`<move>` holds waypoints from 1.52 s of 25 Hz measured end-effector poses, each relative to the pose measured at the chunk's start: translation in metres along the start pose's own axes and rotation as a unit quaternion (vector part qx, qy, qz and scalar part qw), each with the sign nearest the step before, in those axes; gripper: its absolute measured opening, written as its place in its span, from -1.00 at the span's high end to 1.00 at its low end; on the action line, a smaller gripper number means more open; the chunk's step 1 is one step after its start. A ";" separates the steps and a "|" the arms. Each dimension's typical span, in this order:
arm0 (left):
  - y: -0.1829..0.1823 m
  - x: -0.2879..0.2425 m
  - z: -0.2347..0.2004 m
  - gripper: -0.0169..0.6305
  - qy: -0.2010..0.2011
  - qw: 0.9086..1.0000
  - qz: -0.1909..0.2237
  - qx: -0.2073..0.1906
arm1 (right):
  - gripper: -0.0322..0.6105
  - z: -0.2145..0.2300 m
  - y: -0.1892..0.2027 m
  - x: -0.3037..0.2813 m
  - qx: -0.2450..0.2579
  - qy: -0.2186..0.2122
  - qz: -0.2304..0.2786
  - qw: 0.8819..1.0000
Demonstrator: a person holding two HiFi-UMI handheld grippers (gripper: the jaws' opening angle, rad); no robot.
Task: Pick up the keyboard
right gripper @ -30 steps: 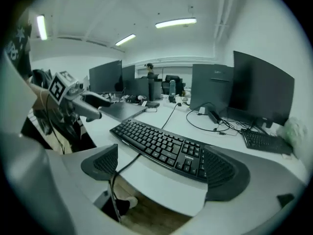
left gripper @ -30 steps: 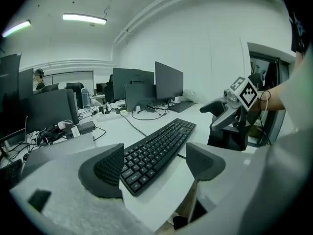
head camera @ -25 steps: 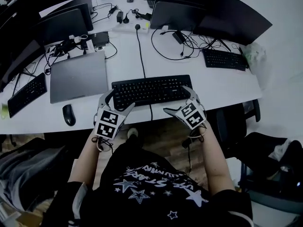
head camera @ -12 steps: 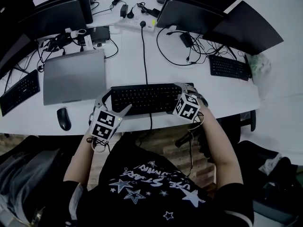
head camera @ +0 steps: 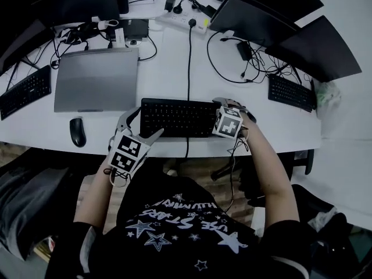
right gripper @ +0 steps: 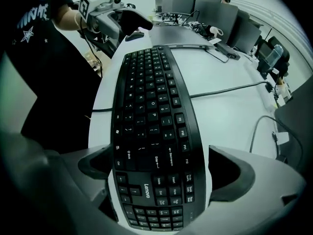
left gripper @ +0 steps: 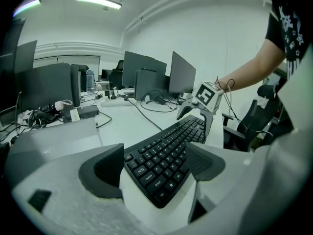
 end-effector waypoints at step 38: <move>-0.038 -0.047 0.025 -0.26 -0.040 0.978 -0.078 -0.189 | -0.89 -0.013 -0.011 0.015 0.040 0.151 -0.022 0.987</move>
Point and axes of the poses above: the fingertips, and each gripper's own axes: x backward along the fingers, z to its right, y out of its underside, the point moved 1 cm from there along x, backward along the fingers, and after that the axes turned 2 degrees about y, right-handed, at the moved point
